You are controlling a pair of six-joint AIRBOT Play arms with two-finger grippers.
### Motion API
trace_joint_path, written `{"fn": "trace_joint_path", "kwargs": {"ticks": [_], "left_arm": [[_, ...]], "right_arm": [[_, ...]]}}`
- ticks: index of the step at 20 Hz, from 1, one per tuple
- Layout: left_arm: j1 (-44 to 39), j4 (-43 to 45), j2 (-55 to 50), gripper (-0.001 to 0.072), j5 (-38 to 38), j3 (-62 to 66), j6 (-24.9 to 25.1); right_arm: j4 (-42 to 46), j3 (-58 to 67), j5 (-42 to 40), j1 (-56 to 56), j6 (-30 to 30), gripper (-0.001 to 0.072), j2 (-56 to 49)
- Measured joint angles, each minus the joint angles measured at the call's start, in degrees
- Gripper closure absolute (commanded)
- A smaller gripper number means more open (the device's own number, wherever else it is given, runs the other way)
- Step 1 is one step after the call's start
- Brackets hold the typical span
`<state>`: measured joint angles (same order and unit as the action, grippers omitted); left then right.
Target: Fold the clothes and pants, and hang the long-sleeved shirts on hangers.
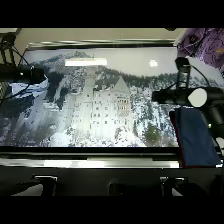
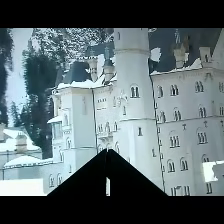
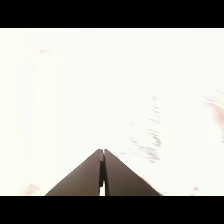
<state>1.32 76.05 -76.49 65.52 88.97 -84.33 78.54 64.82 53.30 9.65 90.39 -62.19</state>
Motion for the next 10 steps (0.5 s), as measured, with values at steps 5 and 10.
{"fn": "trace_joint_path", "kwargs": {"ticks": [5,10], "left_arm": [[-2.47,4.17,2.64,0.0687,-3.54,-2.64,1.29],[-2.99,5.18,3.13,0.0686,-3.37,-3.17,1.44]], "right_arm": [[-0.83,0.15,-2.10,6.67,-0.83,0.0683,-0.11],[-1.07,0.15,-2.58,7.98,-1.01,0.0684,-0.11]]}}
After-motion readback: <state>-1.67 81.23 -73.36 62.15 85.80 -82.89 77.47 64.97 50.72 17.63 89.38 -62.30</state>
